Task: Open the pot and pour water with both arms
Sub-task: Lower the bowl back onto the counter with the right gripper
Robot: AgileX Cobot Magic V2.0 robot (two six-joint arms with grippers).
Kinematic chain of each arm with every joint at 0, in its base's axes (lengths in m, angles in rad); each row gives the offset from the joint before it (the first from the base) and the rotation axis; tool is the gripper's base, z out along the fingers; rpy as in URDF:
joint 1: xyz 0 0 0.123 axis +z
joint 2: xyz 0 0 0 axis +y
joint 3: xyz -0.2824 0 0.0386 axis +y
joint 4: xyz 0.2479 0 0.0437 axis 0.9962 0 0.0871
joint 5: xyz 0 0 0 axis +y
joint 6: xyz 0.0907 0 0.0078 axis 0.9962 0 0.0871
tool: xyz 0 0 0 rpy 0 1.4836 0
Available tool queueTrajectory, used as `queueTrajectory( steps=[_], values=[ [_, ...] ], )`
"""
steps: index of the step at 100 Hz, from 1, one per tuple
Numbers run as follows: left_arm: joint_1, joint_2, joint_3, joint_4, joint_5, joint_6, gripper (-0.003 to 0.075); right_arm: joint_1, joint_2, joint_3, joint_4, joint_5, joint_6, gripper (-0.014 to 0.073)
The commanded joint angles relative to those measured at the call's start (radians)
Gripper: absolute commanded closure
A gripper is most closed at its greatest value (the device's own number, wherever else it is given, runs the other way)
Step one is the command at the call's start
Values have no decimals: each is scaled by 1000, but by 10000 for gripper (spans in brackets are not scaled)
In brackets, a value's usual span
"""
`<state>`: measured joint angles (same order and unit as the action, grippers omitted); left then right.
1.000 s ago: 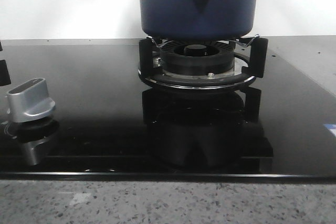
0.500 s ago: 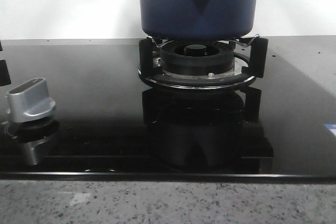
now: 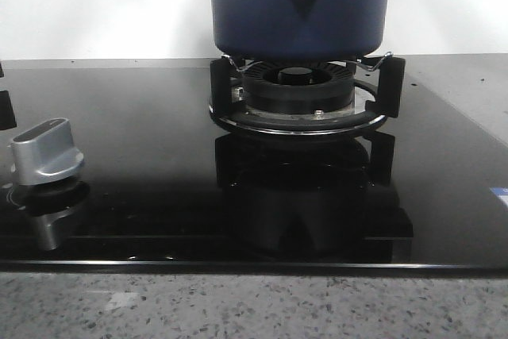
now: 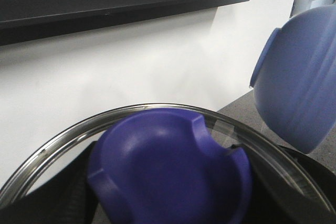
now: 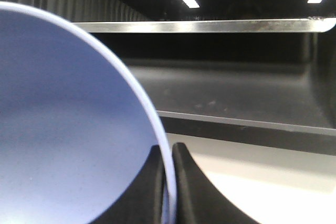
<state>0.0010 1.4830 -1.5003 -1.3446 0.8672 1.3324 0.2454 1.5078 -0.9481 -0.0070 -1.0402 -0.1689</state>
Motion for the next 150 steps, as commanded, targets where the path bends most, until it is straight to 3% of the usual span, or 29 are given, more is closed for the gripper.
queueTrajectory(
  steps=[1,25,34,60,72,82,107,121,150],
  values=[
    [0,-48,-36,-100,-16,-8,510,-1,-40,-25,-4,-88,-4,640],
    [0,-48,-36,-112,-16,-8,510,-1,-62,-27,-4,-4,-4,639],
    [-2,-48,-36,-132,-16,-8,510,-1,-92,-49,-4,110,-4,639],
    [-4,-48,-36,-149,-14,-8,510,-1,-166,-280,-4,761,-4,639],
    [-16,-48,-36,-149,11,-8,510,-3,-166,-436,7,1192,-4,639],
    [-41,-48,-36,-149,24,-8,510,-27,-162,-541,7,1469,1,639],
    [-120,-48,-36,-149,26,-1,510,-248,-160,-610,7,1941,148,639],
    [-156,-48,-36,-149,26,-1,510,-388,-155,-577,7,2056,148,639],
    [-206,-48,-36,-143,9,2,510,-511,-155,-371,12,1951,148,639]
  ],
)
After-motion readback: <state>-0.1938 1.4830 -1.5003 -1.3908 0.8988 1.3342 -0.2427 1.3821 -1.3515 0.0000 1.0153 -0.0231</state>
